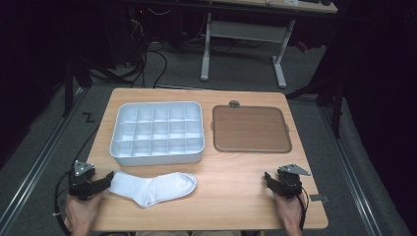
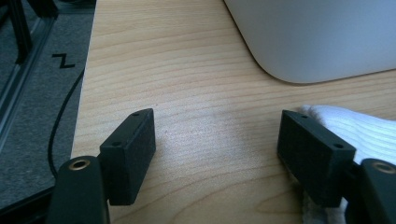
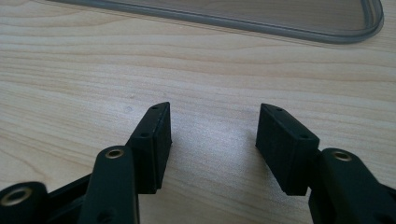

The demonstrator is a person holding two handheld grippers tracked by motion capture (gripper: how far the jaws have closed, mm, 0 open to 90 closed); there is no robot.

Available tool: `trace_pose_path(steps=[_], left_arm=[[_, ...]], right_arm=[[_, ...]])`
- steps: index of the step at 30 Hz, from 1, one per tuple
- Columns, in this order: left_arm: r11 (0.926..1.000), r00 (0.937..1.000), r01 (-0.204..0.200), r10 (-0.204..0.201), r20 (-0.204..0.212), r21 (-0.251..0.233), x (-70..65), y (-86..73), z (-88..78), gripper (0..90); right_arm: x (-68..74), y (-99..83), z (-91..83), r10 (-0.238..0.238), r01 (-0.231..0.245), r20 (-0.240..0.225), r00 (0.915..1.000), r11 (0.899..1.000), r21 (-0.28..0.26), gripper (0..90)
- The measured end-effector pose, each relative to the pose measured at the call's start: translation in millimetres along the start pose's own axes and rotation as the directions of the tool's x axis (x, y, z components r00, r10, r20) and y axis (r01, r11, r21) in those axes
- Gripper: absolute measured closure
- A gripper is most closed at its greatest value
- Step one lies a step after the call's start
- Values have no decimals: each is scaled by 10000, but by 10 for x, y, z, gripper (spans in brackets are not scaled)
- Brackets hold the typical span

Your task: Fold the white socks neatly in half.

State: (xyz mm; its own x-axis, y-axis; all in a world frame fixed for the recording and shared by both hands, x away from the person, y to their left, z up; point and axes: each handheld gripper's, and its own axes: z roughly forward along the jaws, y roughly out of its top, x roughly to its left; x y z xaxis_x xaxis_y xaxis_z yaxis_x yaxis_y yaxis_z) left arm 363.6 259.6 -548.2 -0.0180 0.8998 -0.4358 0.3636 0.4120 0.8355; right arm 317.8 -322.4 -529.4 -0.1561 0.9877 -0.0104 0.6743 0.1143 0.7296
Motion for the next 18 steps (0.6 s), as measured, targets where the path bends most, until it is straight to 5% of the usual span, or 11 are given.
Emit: trace_pose_path(steps=[4,11,18], left_arm=[[9998,9998,197,-198,101,56,17,17,-17,284],[9926,9913,1209,-1214,515,125,48,177,-100,287],[9937,9875,1094,-1113,1113,226,-52,246,-207,294]], right_arm=[[-2,15,-36,-48,48,25,10000,9999,-116,481],[3,11,-84,116,-123,-188,9998,9993,-351,532],[112,47,-124,-86,53,-582,9983,9984,-571,568]])
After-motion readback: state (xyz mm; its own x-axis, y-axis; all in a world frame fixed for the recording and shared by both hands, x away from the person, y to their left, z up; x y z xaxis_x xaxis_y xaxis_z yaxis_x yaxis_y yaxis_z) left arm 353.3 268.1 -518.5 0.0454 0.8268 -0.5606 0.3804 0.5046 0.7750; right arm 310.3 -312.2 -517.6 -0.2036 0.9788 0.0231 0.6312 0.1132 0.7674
